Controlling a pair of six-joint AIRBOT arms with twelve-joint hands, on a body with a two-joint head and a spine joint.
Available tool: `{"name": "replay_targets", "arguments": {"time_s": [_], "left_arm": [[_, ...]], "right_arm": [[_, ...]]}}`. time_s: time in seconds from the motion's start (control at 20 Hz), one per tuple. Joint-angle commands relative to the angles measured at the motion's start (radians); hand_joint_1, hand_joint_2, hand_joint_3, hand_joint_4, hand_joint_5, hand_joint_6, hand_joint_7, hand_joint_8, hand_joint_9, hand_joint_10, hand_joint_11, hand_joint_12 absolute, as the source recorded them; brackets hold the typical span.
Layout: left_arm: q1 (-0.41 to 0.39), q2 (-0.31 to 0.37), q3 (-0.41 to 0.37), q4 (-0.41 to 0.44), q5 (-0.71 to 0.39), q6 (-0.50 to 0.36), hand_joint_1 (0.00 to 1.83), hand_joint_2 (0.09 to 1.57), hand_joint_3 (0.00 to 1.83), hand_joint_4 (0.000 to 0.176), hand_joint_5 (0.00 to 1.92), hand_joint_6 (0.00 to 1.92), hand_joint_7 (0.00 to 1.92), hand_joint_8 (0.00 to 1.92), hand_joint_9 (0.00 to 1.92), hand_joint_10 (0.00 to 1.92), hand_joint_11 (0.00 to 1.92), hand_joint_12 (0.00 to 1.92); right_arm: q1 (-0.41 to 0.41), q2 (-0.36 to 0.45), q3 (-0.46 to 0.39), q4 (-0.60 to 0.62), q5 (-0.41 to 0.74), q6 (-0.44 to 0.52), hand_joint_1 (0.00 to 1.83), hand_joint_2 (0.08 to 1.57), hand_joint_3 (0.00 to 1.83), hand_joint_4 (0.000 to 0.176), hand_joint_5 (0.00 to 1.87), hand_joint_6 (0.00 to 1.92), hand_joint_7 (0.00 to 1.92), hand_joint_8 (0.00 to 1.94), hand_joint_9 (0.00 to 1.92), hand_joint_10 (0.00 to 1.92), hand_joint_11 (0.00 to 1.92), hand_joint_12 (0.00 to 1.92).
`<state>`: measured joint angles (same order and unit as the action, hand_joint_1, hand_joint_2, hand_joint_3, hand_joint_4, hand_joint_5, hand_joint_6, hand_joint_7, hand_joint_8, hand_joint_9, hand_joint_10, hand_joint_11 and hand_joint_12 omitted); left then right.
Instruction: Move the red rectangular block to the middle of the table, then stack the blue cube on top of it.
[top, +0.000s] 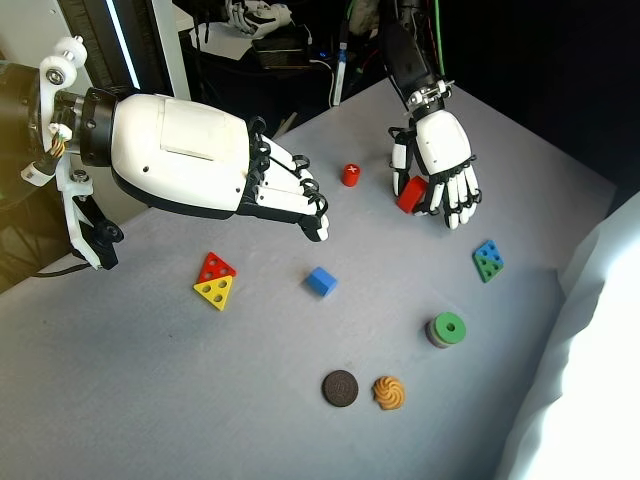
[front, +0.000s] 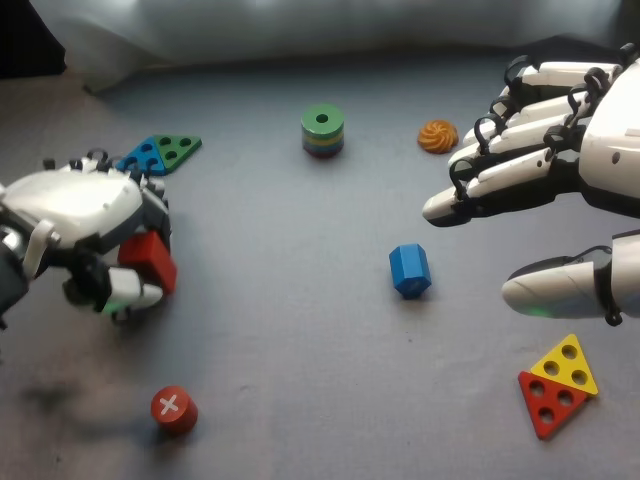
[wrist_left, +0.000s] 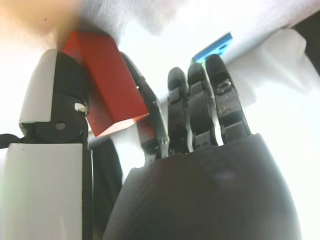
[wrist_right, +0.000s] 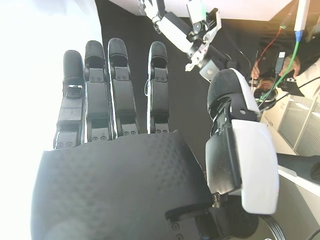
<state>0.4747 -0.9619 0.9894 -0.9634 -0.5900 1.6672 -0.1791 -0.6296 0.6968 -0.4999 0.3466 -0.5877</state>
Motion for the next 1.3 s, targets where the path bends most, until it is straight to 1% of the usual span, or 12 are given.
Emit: {"name": "replay_targets", "arguments": {"time_s": [0.0, 0.15, 0.2, 0.4, 0.55, 0.65, 0.7, 0.75, 1.05, 1.1, 1.15, 1.25], "left_arm": [[-0.02, 0.009, -0.003, 0.013, -0.071, 0.02, 1.05, 1.17, 0.0, 0.0, 0.88, 1.14, 0.26, 0.0, 0.17, 0.0, 0.0, 0.5], [-0.067, 0.01, -0.021, -0.041, -0.066, 0.069, 1.06, 1.16, 0.0, 0.0, 0.9, 1.1, 0.27, 0.0, 0.17, 0.0, 0.0, 0.53], [-0.087, 0.01, -0.032, -0.064, -0.066, 0.089, 1.05, 1.16, 0.0, 0.007, 0.89, 1.12, 0.26, 0.0, 0.16, 0.0, 0.0, 0.52], [-0.148, 0.008, -0.074, -0.142, -0.067, 0.158, 1.05, 1.16, 0.0, 0.0, 0.89, 1.12, 0.26, 0.01, 0.16, 0.0, 0.0, 0.5], [-0.193, -0.003, -0.11, -0.211, -0.076, 0.227, 1.05, 1.16, 0.0, 0.0, 0.9, 1.11, 0.25, 0.0, 0.15, 0.0, 0.0, 0.49], [-0.2, -0.017, -0.123, -0.223, -0.09, 0.238, 1.05, 1.16, 0.0, 0.0, 0.9, 1.11, 0.25, 0.0, 0.15, 0.0, 0.0, 0.49], [-0.2, -0.025, -0.13, -0.227, -0.099, 0.238, 1.05, 1.16, 0.0, 0.008, 0.89, 1.12, 0.25, 0.0, 0.15, 0.0, 0.0, 0.5], [-0.2, -0.035, -0.137, -0.228, -0.106, 0.238, 1.06, 1.16, 0.0, 0.0, 0.9, 1.1, 0.25, 0.0, 0.15, 0.0, 0.0, 0.5], [-0.182, -0.071, -0.139, -0.225, -0.111, 0.239, 1.06, 1.16, 0.0, 0.0, 0.9, 1.11, 0.24, 0.0, 0.15, 0.0, 0.0, 0.49], [-0.176, -0.074, -0.137, -0.222, -0.112, 0.239, 1.06, 1.16, 0.0, 0.0, 0.9, 1.11, 0.24, 0.0, 0.15, 0.0, 0.0, 0.49], [-0.172, -0.074, -0.137, -0.22, -0.113, 0.239, 1.06, 1.16, 0.0, 0.0, 0.91, 1.09, 0.25, 0.0, 0.16, 0.0, 0.0, 0.5], [-0.163, -0.092, -0.123, -0.213, -0.113, 0.238, 1.06, 1.15, 0.0, 0.0, 0.91, 1.09, 0.24, 0.0, 0.15, 0.0, 0.0, 0.49]], "right_arm": [[0.01, 0.011, -0.004, 0.022, 0.104, 0.004, 0.07, 1.24, 0.0, 0.0, 0.45, 0.0, 0.42, 0.0, 0.37, 0.0, 0.0, 0.83], [0.01, 0.011, -0.004, 0.022, 0.104, 0.004, 0.1, 1.23, 0.0, 0.0, 0.46, 0.0, 0.43, 0.0, 0.38, 0.0, 0.0, 0.82], [0.01, 0.011, -0.004, 0.022, 0.104, 0.004, 0.08, 1.23, 0.0, 0.0, 0.46, 0.0, 0.43, 0.0, 0.38, 0.0, 0.0, 0.82], [0.009, 0.011, -0.005, 0.027, 0.101, 0.004, 0.08, 1.23, 0.0, 0.0, 0.47, 0.0, 0.44, 0.0, 0.38, 0.0, 0.0, 0.82], [0.032, 0.024, -0.034, 0.146, 0.004, -0.1, 0.08, 1.23, 0.0, 0.0, 0.47, 0.0, 0.44, 0.0, 0.39, 0.01, 0.0, 0.84], [0.042, 0.032, -0.044, 0.156, -0.046, -0.11, 0.08, 1.23, 0.0, 0.0, 0.47, 0.0, 0.44, 0.0, 0.4, 0.0, 0.0, 0.84], [0.042, 0.036, -0.047, 0.158, -0.065, -0.11, 0.08, 1.24, 0.0, 0.0, 0.47, 0.0, 0.44, 0.0, 0.4, 0.0, 0.0, 0.84], [0.047, 0.038, -0.05, 0.158, -0.09, -0.117, 0.08, 1.24, 0.0, 0.0, 0.46, 0.0, 0.44, 0.0, 0.4, 0.0, 0.0, 0.84], [0.058, 0.044, -0.056, 0.157, -0.154, -0.169, 0.09, 1.23, 0.0, 0.0, 0.46, 0.0, 0.45, 0.0, 0.4, 0.0, 0.0, 0.85], [0.06, 0.035, -0.057, 0.157, -0.232, -0.171, 0.09, 1.23, 0.0, 0.0, 0.46, 0.0, 0.45, 0.0, 0.4, 0.0, 0.0, 0.85], [0.046, 0.009, -0.056, 0.157, -0.346, -0.172, 0.08, 1.24, 0.0, 0.0, 0.45, 0.0, 0.44, 0.0, 0.4, 0.0, 0.0, 0.84], [-0.027, -0.009, -0.044, 0.157, -0.326, -0.175, 0.08, 1.24, 0.0, 0.0, 0.45, 0.0, 0.44, 0.0, 0.39, 0.0, 0.0, 0.83]]}}
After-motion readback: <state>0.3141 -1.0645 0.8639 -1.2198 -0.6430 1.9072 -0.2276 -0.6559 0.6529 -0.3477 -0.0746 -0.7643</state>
